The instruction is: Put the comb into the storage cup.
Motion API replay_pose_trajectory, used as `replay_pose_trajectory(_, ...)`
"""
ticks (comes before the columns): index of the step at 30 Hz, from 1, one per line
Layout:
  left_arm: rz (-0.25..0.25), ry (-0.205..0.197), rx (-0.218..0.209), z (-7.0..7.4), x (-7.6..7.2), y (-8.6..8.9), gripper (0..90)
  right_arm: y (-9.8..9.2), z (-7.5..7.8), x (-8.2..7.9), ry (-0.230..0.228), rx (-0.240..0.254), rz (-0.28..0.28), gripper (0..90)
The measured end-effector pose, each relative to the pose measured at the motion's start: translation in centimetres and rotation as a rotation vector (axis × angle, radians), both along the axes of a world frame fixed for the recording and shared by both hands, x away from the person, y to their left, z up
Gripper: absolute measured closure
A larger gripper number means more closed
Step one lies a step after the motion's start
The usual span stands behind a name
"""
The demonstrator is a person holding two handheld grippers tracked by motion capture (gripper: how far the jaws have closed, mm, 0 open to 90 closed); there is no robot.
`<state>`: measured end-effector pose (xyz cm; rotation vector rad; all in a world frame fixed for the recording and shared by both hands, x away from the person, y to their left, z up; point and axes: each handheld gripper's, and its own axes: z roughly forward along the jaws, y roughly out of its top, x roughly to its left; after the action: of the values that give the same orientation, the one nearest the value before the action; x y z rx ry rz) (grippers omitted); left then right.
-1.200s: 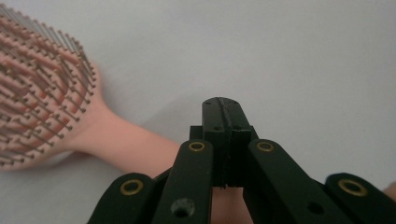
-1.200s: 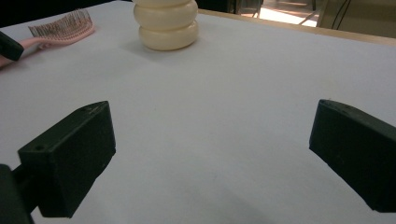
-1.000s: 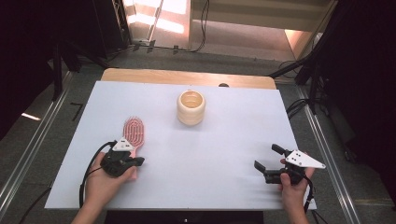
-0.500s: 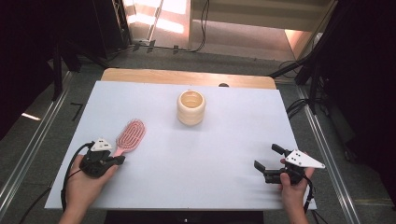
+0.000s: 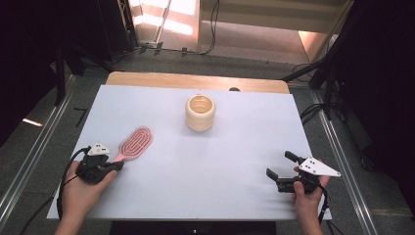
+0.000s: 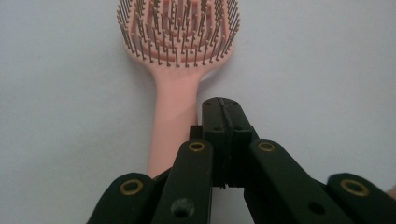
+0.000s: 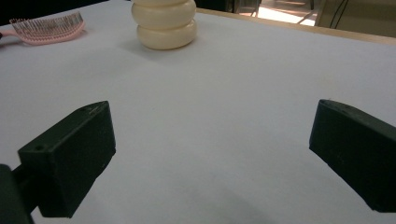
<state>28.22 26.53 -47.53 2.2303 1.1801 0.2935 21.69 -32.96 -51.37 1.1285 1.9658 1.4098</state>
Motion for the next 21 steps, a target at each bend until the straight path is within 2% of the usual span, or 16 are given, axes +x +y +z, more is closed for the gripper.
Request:
replay_pose_trajectory(1,-0.004,0.006,0.000,0.2,0.0,0.0,80.8,0.0,0.0,0.0,0.001,0.000,0.000,0.0)
replay_pose_trajectory(2,-0.003,0.004,-0.006,0.3,-0.1,-0.1,72.3,0.0,0.0,0.0,0.001,0.000,0.000,0.0)
replay_pose_trajectory(3,-0.005,0.001,-0.005,0.5,-0.1,-0.1,72.3,0.0,0.0,0.0,0.001,0.000,0.000,0.0)
replay_pose_trajectory(4,-0.009,0.006,-0.010,0.7,-0.1,-0.2,68.2,0.0,0.0,0.0,0.002,0.000,0.000,0.0)
replay_pose_trajectory(6,-0.015,0.004,-0.022,1.1,-0.1,-0.4,56.6,0.0,0.0,0.0,0.003,0.000,-0.001,0.0)
replay_pose_trajectory(7,-0.014,0.006,-0.033,1.3,-0.1,-0.4,46.3,0.0,0.0,0.0,0.003,0.002,-0.001,0.0)
replay_pose_trajectory(10,-0.026,0.016,-0.065,2.0,0.0,-0.3,38.5,0.0,0.0,0.0,0.004,0.003,-0.002,0.0)
replay_pose_trajectory(13,-0.021,0.028,-0.040,2.5,0.2,-0.3,24.5,0.0,0.0,0.0,0.004,0.005,-0.002,0.0)
replay_pose_trajectory(14,-0.016,0.032,-0.021,2.6,0.3,-0.4,11.7,0.0,0.0,0.0,0.004,0.004,-0.001,0.0)
replay_pose_trajectory(15,-0.018,0.039,-0.001,2.7,0.5,-0.4,11.7,0.0,0.0,0.0,0.004,0.004,-0.001,0.0)
replay_pose_trajectory(17,-0.014,0.085,-0.014,2.9,0.9,-0.4,0.0,0.0,0.0,0.0,-0.001,0.002,0.001,0.0)
replay_pose_trajectory(19,-0.036,0.093,-0.030,3.3,1.0,-0.3,0.0,0.0,0.0,0.0,-0.001,0.003,0.001,0.0)
replay_pose_trajectory(21,-0.038,0.090,-0.006,3.6,1.3,-0.3,0.0,-0.1,0.0,0.0,-0.003,0.003,0.000,0.0)
